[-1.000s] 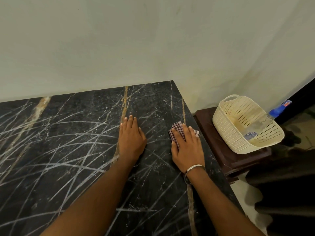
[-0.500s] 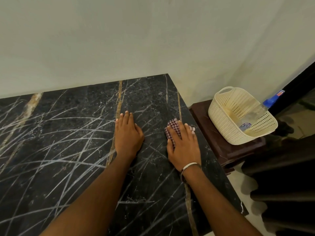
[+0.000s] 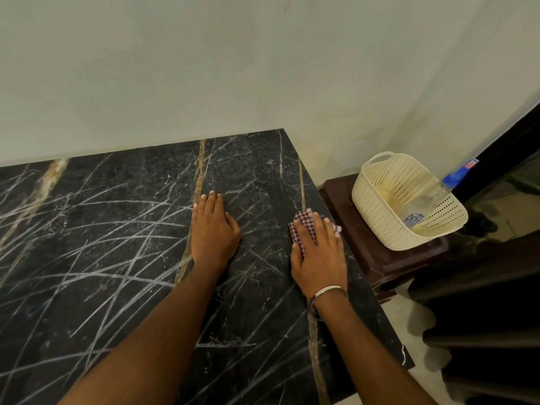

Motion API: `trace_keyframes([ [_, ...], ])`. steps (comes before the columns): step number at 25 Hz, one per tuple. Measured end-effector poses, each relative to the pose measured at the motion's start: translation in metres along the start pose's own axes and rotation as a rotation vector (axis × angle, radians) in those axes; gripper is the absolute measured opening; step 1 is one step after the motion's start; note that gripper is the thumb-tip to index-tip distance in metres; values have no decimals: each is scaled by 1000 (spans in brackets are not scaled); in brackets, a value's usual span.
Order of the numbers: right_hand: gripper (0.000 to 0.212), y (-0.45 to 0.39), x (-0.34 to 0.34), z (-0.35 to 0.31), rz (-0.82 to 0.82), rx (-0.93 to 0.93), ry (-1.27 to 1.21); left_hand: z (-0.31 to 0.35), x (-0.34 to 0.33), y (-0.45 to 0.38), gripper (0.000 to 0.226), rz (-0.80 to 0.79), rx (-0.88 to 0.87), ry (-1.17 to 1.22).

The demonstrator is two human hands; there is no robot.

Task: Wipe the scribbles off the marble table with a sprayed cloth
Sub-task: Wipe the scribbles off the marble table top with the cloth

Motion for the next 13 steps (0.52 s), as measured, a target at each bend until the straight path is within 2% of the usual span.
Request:
trace_keyframes([
  [3,50,12,-5,-13,-24,97,-45,1,3,0,53,0,-6,3],
  [5,51,10,-1,1,-1,128,-32,1,5,0,52,6,-3,10],
  [9,53,2,8,46,42,-8,13,1,4,0,52,19,-7,3],
  [13,51,19,6,18,33,-5,-4,2,4,0,52,26,-11,-15],
])
Point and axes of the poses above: each hand's wrist, its own y-axis away from the middle knuckle, its own x-axis out of the back of the hand, z = x × y, the point moved 9 cm from there along -y, towards the middle knuckle, and after that the axes turned 2 degrees about -y, right-handed, at the moved point
